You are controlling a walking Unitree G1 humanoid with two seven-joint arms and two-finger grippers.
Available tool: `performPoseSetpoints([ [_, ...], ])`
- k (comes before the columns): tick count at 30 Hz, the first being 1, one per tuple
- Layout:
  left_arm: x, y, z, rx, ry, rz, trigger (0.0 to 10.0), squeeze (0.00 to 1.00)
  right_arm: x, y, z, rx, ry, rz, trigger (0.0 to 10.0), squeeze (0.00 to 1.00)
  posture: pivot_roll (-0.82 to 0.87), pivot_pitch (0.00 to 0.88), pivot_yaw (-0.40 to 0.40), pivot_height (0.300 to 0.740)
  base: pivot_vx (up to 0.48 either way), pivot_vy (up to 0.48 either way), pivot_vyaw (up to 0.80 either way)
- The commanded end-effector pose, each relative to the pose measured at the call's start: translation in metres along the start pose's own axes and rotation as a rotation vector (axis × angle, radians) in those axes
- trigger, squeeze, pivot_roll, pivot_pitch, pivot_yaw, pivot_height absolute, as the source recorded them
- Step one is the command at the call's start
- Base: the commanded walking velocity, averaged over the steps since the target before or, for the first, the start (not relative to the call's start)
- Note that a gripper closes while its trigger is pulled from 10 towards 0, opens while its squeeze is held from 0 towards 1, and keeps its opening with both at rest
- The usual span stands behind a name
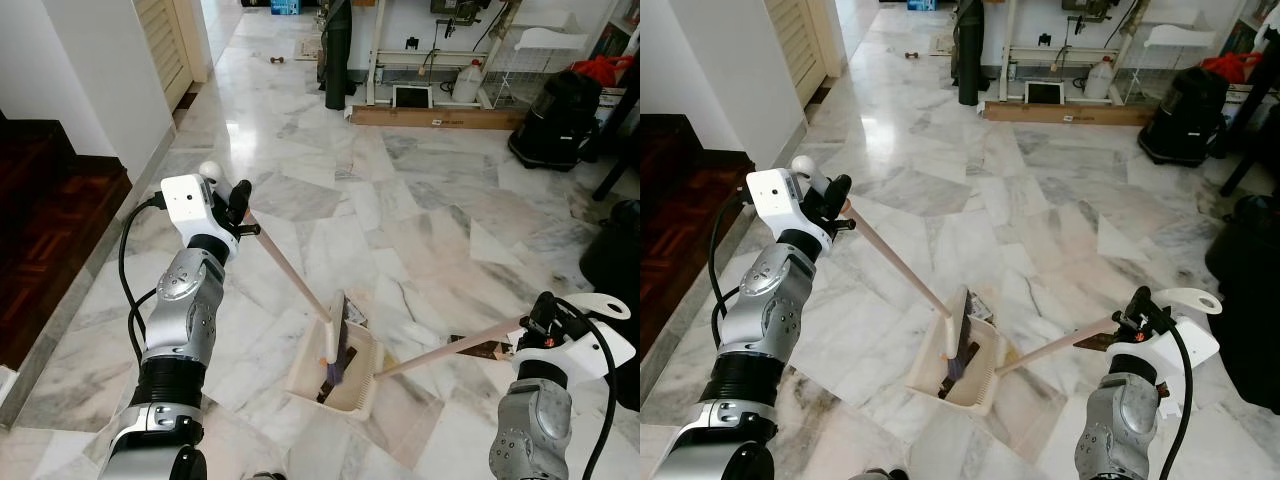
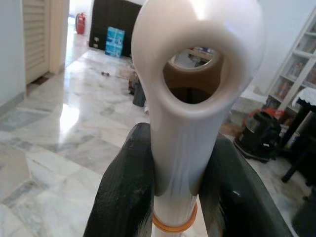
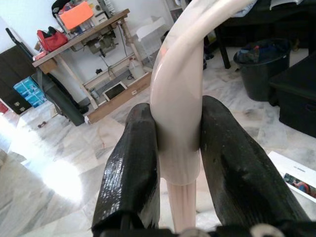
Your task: Sweep floor
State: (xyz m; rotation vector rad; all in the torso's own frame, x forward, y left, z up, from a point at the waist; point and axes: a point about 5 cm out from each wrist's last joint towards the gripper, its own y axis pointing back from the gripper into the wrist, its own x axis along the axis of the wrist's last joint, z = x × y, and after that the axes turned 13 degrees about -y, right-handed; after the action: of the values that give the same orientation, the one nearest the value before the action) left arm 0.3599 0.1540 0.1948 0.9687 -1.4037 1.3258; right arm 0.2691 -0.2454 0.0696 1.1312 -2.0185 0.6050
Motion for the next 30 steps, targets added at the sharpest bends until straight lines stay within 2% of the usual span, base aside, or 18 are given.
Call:
performPoseSetpoints([
  [1,0.027,-0.006,-0.003,0.028,-0.013,0.129,10.0,0.0,0.01,-0.005,-0.009,0.028,-0.034,0.046,10.0,0.0,0.07,0.049,-0.001,0.74,0.0,0.0,0.0],
  [3,0.042,-0.008,-0.005,0.043,-0.048,0.201,10.0,0.0,0.01,-0.006,-0.009,0.033,-0.026,0.047,10.0,0.0,0.07,0.052,-0.005,0.74,0.0,0.0,0.0],
  [5,0.048,-0.008,-0.005,0.051,-0.081,0.232,10.0,0.0,0.01,-0.005,-0.009,0.036,-0.022,0.047,10.0,0.0,0.07,0.052,-0.006,0.74,0.0,0.0,0.0],
  [6,0.052,-0.008,-0.005,0.061,-0.143,0.254,10.0,0.0,0.01,-0.005,-0.01,0.039,-0.015,0.047,10.0,0.0,0.07,0.055,-0.007,0.74,0.0,0.0,0.0],
  [8,0.052,-0.008,-0.005,0.056,-0.198,0.259,10.0,0.0,0.01,-0.005,-0.01,0.041,-0.014,0.047,10.0,0.0,0.07,0.055,-0.008,0.74,0.0,0.0,0.0],
  [10,0.044,-0.007,0.0,0.013,-0.293,0.241,10.0,0.0,0.011,-0.005,-0.012,0.051,-0.002,0.051,10.0,0.0,0.07,0.059,-0.009,0.74,0.0,0.0,0.0],
  [12,0.032,-0.004,0.005,-0.023,-0.348,0.214,10.0,0.0,0.013,-0.005,-0.015,0.06,0.002,0.06,10.0,0.0,0.06,0.061,-0.009,0.74,0.0,0.0,0.0],
  [17,0.019,0.001,0.012,-0.066,-0.375,0.186,10.0,0.0,0.017,-0.007,-0.018,0.069,-0.004,0.078,10.0,0.0,0.06,0.067,-0.01,0.74,0.0,0.0,0.0],
  [20,0.003,0.007,0.014,-0.068,-0.353,0.138,10.0,0.0,0.018,-0.008,-0.024,0.089,-0.011,0.083,10.0,0.0,0.06,0.072,-0.013,0.74,0.0,0.0,0.0],
  [30,-0.009,0.011,0.015,-0.056,-0.333,0.108,10.0,0.0,0.021,-0.008,-0.034,0.15,0.034,0.081,10.0,0.0,0.05,0.067,-0.03,0.74,0.0,0.0,0.0],
])
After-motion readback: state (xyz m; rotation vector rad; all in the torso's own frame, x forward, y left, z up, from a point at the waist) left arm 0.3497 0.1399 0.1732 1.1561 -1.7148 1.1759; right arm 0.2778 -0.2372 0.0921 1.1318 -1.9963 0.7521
